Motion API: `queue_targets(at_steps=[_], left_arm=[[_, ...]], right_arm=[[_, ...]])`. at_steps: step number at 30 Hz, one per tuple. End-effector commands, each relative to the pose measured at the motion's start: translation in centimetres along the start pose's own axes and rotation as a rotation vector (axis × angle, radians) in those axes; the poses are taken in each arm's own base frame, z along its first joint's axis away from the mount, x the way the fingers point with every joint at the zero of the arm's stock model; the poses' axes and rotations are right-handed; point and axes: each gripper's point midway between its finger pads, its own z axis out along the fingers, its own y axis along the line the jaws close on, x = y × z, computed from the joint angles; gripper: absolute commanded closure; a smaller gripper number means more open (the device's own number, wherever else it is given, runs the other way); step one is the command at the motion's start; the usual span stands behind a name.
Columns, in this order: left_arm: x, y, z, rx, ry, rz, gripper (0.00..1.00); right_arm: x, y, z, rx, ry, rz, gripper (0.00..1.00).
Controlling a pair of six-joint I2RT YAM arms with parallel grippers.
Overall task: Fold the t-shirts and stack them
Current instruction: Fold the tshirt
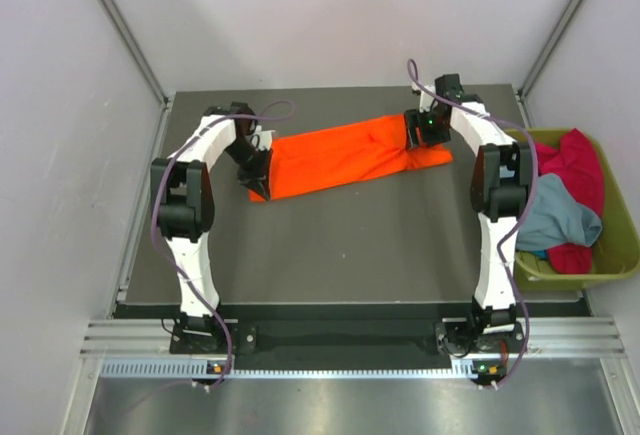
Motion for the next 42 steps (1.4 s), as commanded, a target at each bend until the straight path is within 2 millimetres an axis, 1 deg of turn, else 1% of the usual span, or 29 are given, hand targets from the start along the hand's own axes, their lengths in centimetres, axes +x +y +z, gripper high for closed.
queue_targets(at_steps=[1, 2, 4, 5, 6, 7, 8, 9, 11, 12, 14, 15, 16, 17, 18, 19, 21, 23, 27, 30, 32, 33, 34, 35, 36, 37, 38, 41, 42], left_arm=[[0.4, -1.6, -3.0, 0.002, -0.054, 0.017, 1.00], [0.3, -1.5, -3.3, -0.006, -0.060, 0.021, 1.00], [-0.5, -1.4, -4.3, -0.006, -0.092, 0.036, 1.00], [-1.3, -0.8, -4.6, -0.032, -0.120, 0.034, 0.89], [-2.6, -0.4, -5.5, -0.053, -0.165, 0.038, 0.78], [-3.5, 0.7, -5.4, -0.080, -0.175, 0.027, 0.66], [-4.7, 1.9, -5.6, -0.133, -0.203, 0.025, 0.55], [-6.5, 2.8, -5.9, -0.162, -0.235, 0.031, 0.53], [-8.5, 4.4, -6.5, -0.203, -0.282, 0.015, 0.52], [-10.2, 5.6, -6.7, -0.229, -0.317, 0.010, 0.52], [-11.7, 6.4, -6.6, -0.241, -0.340, 0.004, 0.52], [-13.0, 6.5, -7.1, -0.248, -0.376, 0.016, 0.53], [-13.4, 7.3, -6.1, -0.253, -0.364, 0.009, 0.53], [-13.8, 7.6, -5.6, -0.256, -0.362, 0.008, 0.53], [-14.2, 8.2, -4.7, -0.258, -0.354, 0.002, 0.54], [-14.6, 8.8, -4.4, -0.276, -0.360, -0.008, 0.54], [-15.1, 9.9, -3.4, -0.295, -0.359, -0.033, 0.55], [-15.8, 10.4, -3.1, -0.299, -0.372, -0.039, 0.57], [-17.3, 11.1, -2.8, -0.315, -0.404, -0.028, 0.60], [-17.8, 11.3, -2.6, -0.316, -0.414, -0.026, 0.62], [-17.8, 11.4, -2.4, -0.317, -0.411, -0.028, 0.66], [-17.8, 11.4, -2.1, -0.311, -0.406, -0.030, 0.76], [-17.8, 11.3, -2.0, -0.306, -0.404, -0.030, 0.81], [-17.7, 11.3, -2.0, -0.304, -0.401, -0.030, 0.87], [-17.6, 11.1, -1.9, -0.296, -0.399, -0.031, 0.97], [-17.5, 11.1, -1.9, -0.294, -0.397, -0.031, 1.00], [-17.2, 11.0, -1.9, -0.288, -0.389, -0.032, 1.00], [-16.9, 10.9, -1.7, -0.283, -0.380, -0.033, 1.00], [-16.8, 10.9, -1.5, -0.281, -0.375, -0.034, 1.00]], right_arm=[[-3.9, 0.8, -2.6, 0.011, -0.110, -0.046, 0.30], [-4.1, 0.9, -2.9, 0.016, -0.118, -0.048, 0.30], [-4.5, 1.4, -3.8, 0.020, -0.134, -0.054, 0.30], [-4.6, 1.5, -4.1, 0.024, -0.142, -0.054, 0.30], [-4.8, 1.7, -4.5, 0.029, -0.148, -0.059, 0.30], [-5.0, 1.9, -5.1, 0.034, -0.158, -0.063, 0.30], [-5.1, 2.1, -5.5, 0.038, -0.163, -0.066, 0.30], [-5.3, 1.8, -5.9, 0.063, -0.169, -0.065, 0.29], [-5.8, 1.8, -7.3, 0.090, -0.193, -0.066, 0.29], [-5.7, 1.5, -7.9, 0.114, -0.200, -0.061, 0.29], [-5.5, 1.4, -8.4, 0.127, -0.201, -0.054, 0.29], [-5.3, 1.4, -8.5, 0.131, -0.198, -0.049, 0.29], [-4.6, 1.4, -8.4, 0.134, -0.184, -0.040, 0.29], [-4.2, 1.3, -8.2, 0.136, -0.179, -0.019, 0.29], [-3.8, 1.3, -8.0, 0.134, -0.169, -0.008, 0.29], [-2.9, 1.4, -7.6, 0.130, -0.148, 0.004, 0.29], [-2.1, 1.7, -7.0, 0.110, -0.132, 0.023, 0.29], [-1.3, 1.8, -6.5, 0.105, -0.108, 0.037, 0.29], [-0.5, 1.4, -6.2, 0.116, -0.089, 0.049, 0.29], [0.3, 1.4, -6.2, 0.114, -0.072, 0.049, 0.29], [1.3, 1.4, -6.0, 0.114, -0.050, 0.060, 0.28], [1.8, 1.3, -5.8, 0.118, -0.041, 0.063, 0.28], [2.6, 1.2, -5.4, 0.120, -0.020, 0.069, 0.28], [2.9, 1.2, -5.2, 0.123, -0.016, 0.067, 0.28], [3.3, 0.9, -5.0, 0.135, -0.006, 0.068, 0.28], [4.0, 0.7, -4.6, 0.142, 0.015, 0.073, 0.28], [4.1, 0.5, -4.1, 0.140, 0.020, 0.068, 0.29], [4.0, 0.4, -3.7, 0.141, 0.025, 0.070, 0.29], [3.6, 0.3, -3.6, 0.143, 0.019, 0.069, 0.29]])
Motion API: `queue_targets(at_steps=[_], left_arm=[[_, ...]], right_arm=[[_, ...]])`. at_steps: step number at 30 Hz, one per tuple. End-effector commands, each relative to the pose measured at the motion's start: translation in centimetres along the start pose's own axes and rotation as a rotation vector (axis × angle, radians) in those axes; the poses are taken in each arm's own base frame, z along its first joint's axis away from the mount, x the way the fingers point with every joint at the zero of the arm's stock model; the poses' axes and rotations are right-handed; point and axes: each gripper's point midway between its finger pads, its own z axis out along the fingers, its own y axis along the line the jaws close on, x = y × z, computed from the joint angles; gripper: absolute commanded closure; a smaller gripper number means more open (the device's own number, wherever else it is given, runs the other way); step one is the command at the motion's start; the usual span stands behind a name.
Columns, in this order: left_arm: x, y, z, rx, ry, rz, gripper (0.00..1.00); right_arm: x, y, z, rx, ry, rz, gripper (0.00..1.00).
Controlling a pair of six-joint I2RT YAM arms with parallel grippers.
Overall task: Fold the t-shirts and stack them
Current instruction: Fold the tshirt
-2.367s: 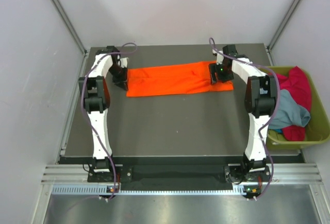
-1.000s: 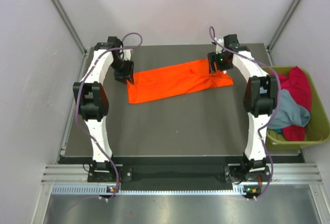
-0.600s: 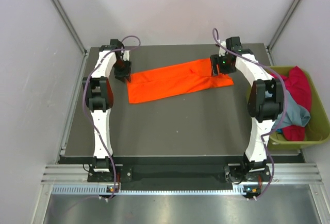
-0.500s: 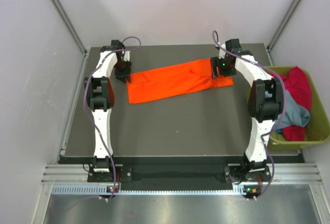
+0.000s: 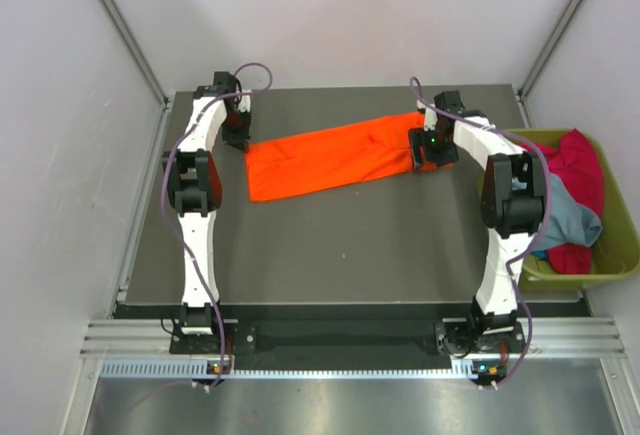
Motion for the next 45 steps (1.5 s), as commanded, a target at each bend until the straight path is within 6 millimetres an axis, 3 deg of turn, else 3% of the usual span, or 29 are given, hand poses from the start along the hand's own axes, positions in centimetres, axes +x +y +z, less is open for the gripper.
queue_targets(at_steps=[1, 6, 8, 12, 19, 22, 28, 32, 37, 42, 44, 45], left_arm=[[-0.4, -0.1, -0.2, 0.014, -0.017, -0.006, 1.00], [0.0, -0.4, -1.9, 0.015, -0.017, -0.009, 1.00], [0.7, 0.8, -3.0, 0.008, -0.007, -0.036, 1.00], [2.3, 0.3, -3.8, 0.023, 0.027, -0.044, 1.00], [3.3, 0.2, -6.1, 0.011, 0.037, -0.031, 1.00], [4.8, -0.5, -7.0, 0.042, 0.067, -0.031, 1.00], [9.8, -2.2, -7.1, 0.104, 0.188, -0.047, 1.00], [10.8, -3.3, -7.7, 0.111, 0.202, -0.032, 1.00], [12.6, -4.8, -8.2, 0.128, 0.236, -0.015, 1.00], [14.5, -7.0, -9.5, 0.146, 0.251, 0.027, 1.00], [15.2, -7.9, -10.0, 0.151, 0.253, 0.050, 1.00], [15.4, -8.2, -10.2, 0.156, 0.253, 0.053, 1.00]], right_arm=[[-2.4, -0.5, -0.2, 0.020, -0.063, 0.004, 0.29], [-3.7, -1.0, 1.2, 0.040, -0.069, -0.006, 0.28], [-4.3, -1.2, 1.5, 0.043, -0.074, -0.012, 0.28], [-5.6, -1.4, 2.7, 0.045, -0.090, -0.015, 0.28], [-8.5, -1.7, 3.1, 0.050, -0.150, -0.018, 0.27], [-9.8, -1.8, 3.5, 0.050, -0.177, -0.018, 0.27], [-12.7, -1.0, 4.4, 0.037, -0.244, -0.031, 0.27], [-14.6, 0.1, 4.8, 0.022, -0.290, -0.043, 0.26], [-15.4, 1.0, 5.7, 0.002, -0.311, -0.048, 0.25], [-16.8, 1.6, 4.8, -0.009, -0.350, -0.058, 0.25], [-16.1, 1.6, 4.6, -0.003, -0.329, -0.058, 0.25], [-16.0, 1.6, 3.1, -0.005, -0.331, -0.055, 0.25]])
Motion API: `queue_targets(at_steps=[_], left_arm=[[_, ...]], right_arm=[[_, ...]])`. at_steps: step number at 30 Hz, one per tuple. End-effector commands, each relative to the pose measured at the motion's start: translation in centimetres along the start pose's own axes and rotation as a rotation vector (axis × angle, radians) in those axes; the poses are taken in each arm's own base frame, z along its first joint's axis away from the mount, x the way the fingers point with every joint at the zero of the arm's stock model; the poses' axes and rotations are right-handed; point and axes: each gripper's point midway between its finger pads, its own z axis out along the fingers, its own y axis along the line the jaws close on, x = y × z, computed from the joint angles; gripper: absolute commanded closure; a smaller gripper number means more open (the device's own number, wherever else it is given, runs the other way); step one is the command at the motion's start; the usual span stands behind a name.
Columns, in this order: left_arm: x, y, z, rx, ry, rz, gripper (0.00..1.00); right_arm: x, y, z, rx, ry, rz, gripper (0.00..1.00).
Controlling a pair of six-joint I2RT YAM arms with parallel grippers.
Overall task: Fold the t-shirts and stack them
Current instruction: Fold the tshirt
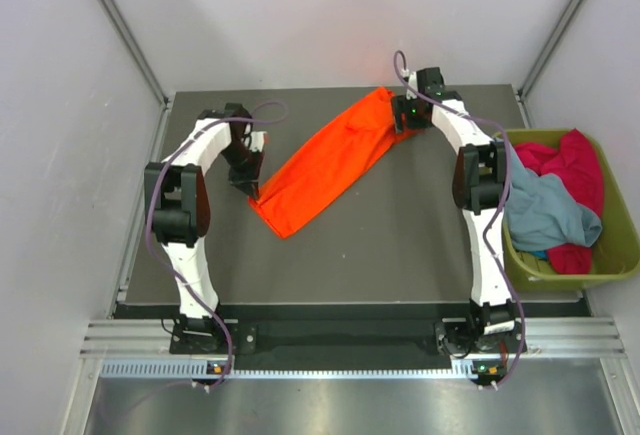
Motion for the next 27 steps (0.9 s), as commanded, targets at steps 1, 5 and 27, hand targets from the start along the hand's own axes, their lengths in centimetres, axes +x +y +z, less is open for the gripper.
queue_targets(at_steps=[1, 5, 27], left_arm=[[0.8, -2.0, -2.5, 0.021, -0.048, 0.025, 1.00], [1.0, -2.0, -3.1, 0.008, -0.066, 0.032, 1.00], [-7.5, -0.3, -7.7, -0.096, -0.291, 0.081, 0.79]], right_arm=[[-3.3, 1.1, -3.6, -0.018, -0.079, 0.013, 0.25], [-3.4, 2.4, -8.2, -0.072, -0.089, 0.068, 0.25], [-6.5, 5.2, -3.4, -0.234, -0.167, 0.239, 0.24]])
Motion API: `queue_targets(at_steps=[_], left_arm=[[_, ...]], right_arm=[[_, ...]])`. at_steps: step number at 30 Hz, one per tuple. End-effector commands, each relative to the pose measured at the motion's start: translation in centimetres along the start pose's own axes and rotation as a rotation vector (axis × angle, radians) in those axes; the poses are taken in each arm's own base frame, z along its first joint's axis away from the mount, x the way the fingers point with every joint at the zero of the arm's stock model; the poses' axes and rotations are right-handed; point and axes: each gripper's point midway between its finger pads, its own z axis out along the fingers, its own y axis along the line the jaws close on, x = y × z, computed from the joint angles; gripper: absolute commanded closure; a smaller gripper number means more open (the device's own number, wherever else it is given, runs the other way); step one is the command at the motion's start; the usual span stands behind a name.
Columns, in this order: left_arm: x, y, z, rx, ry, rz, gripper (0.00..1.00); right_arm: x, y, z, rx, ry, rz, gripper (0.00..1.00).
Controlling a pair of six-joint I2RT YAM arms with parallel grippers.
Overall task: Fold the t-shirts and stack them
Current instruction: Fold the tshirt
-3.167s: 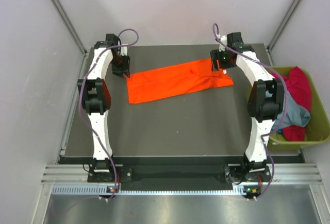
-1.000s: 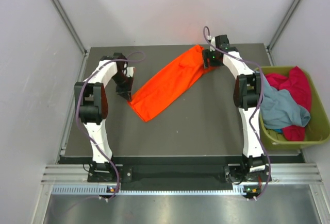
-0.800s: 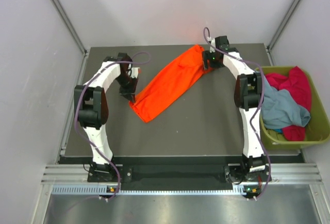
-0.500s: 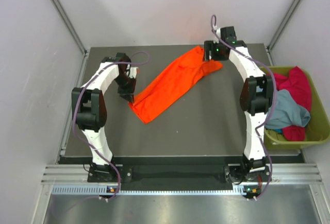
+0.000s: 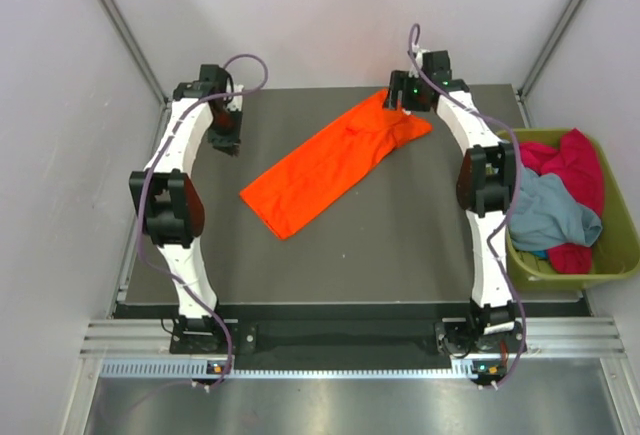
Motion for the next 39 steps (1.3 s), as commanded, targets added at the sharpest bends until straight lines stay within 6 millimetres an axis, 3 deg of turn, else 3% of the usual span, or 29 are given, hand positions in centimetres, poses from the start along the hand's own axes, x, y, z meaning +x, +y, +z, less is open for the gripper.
queue_targets(at_steps=[1, 5, 8, 13, 20, 27, 31, 36, 39], left_arm=[[1.6, -5.5, 0.3, 0.162, 0.064, 0.091, 0.85], [3.8, -9.8, 0.7, 0.264, 0.131, 0.146, 0.95], [5.6, -11.5, 1.8, 0.318, 0.201, 0.160, 0.99], [7.6, -12.9, 4.2, 0.348, 0.289, 0.179, 1.00], [10.9, -16.2, 5.9, 0.378, 0.400, 0.249, 1.00], [13.0, -15.5, 7.8, 0.314, 0.476, 0.256, 1.00], [12.9, -14.7, 9.4, 0.248, 0.472, 0.249, 0.99], [11.3, -13.3, 11.7, 0.147, 0.440, 0.278, 0.82], [11.9, -13.4, 13.0, 0.135, 0.471, 0.294, 0.77]], right_arm=[[1.5, 0.9, 2.0, -0.056, 0.026, 0.071, 0.24], [2.3, 1.4, 2.9, -0.093, 0.040, 0.117, 0.24], [2.7, 1.5, 3.2, -0.103, 0.048, 0.140, 0.24], [3.9, 0.9, 3.9, -0.102, 0.077, 0.182, 0.24], [4.9, 1.3, 4.7, -0.136, 0.100, 0.219, 0.24], [5.6, 1.2, 4.5, -0.133, 0.118, 0.220, 0.24], [5.4, 1.1, 4.6, -0.125, 0.111, 0.218, 0.24], [4.9, 1.1, 4.9, -0.150, 0.100, 0.253, 0.25], [4.9, 0.6, 5.5, -0.160, 0.096, 0.286, 0.25]])
